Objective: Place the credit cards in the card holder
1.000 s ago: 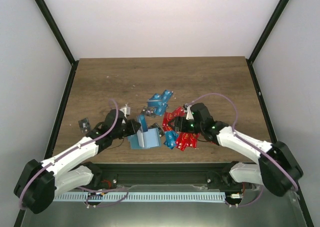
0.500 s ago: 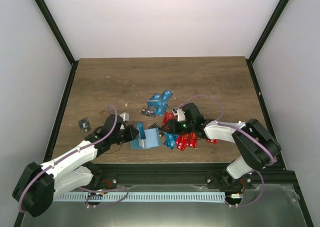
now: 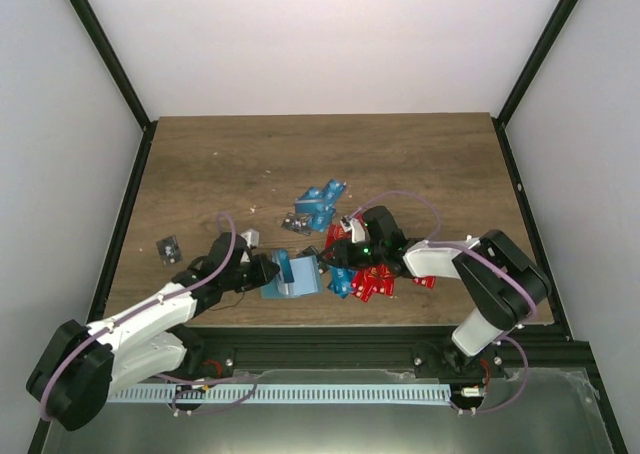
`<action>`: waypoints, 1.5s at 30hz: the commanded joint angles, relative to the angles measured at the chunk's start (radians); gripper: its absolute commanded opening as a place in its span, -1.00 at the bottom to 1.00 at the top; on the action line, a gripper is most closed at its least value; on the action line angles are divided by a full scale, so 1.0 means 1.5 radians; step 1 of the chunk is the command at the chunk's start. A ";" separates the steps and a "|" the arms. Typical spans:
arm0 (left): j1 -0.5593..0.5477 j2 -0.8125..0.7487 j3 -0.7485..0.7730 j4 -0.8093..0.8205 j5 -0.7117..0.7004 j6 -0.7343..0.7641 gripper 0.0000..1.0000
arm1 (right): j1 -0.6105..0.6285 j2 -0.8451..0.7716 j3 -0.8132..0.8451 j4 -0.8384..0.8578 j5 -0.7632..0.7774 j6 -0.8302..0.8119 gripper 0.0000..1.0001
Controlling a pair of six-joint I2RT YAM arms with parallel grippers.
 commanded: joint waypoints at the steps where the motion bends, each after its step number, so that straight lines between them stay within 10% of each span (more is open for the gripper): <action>1: 0.003 0.009 -0.010 0.027 0.012 -0.011 -0.92 | 0.007 0.018 0.005 0.039 -0.018 0.011 -0.08; 45: -0.006 0.057 -0.070 0.125 0.067 -0.050 -0.92 | 0.060 0.082 -0.030 0.110 -0.020 0.059 -0.20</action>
